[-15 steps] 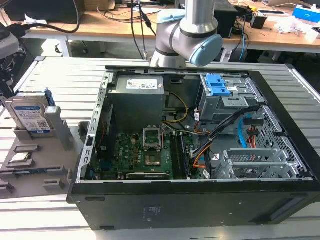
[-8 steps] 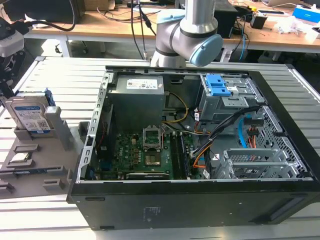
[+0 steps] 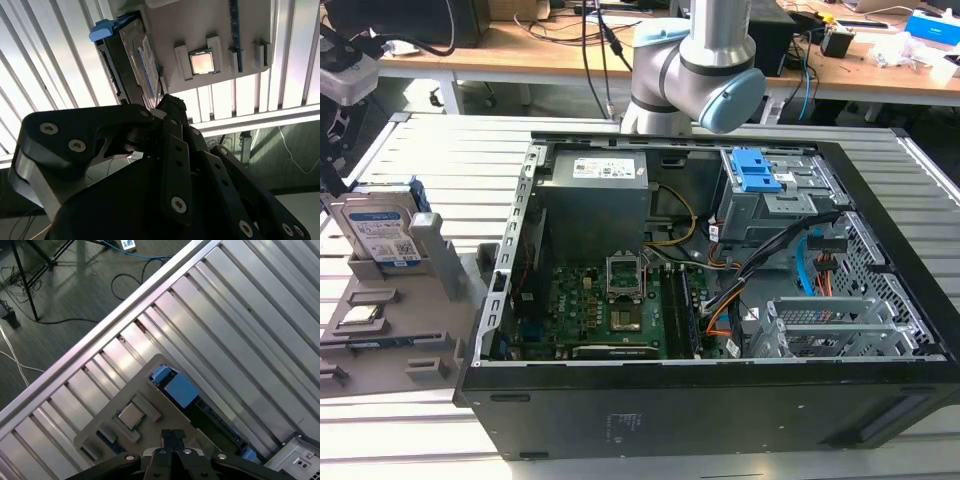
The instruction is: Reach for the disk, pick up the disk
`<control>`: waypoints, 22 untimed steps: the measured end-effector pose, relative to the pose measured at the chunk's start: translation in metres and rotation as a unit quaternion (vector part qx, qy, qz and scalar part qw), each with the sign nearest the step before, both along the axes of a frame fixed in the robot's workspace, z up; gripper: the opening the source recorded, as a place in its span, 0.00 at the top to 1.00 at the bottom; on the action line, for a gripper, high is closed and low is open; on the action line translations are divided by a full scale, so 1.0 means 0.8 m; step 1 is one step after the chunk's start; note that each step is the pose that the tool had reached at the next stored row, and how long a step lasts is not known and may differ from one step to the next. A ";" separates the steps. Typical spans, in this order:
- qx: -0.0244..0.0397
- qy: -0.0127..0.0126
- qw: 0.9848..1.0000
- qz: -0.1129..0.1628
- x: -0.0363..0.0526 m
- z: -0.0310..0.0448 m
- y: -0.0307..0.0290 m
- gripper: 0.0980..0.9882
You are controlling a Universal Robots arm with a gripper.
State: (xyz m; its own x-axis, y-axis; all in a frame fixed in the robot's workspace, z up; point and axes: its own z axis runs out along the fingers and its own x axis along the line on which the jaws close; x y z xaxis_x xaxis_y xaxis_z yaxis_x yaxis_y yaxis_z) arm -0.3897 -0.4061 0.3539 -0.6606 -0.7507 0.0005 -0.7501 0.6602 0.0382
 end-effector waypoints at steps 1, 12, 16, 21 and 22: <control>0.000 0.000 1.000 0.012 0.000 0.0000 0.0000 0.99; 0.000 0.000 0.993 0.116 0.000 0.0000 0.0000 0.99; 0.000 0.000 0.984 0.177 0.000 0.0000 0.0000 0.99; 0.000 0.000 0.975 0.223 0.000 0.0000 0.0000 0.99; 0.000 0.000 0.973 0.230 0.000 0.0000 0.0000 0.99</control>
State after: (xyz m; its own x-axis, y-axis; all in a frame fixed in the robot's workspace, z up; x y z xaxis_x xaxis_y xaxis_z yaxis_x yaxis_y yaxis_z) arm -0.3897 -0.4061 0.3540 -0.2555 -0.9668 0.0004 -0.9661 0.2553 0.0382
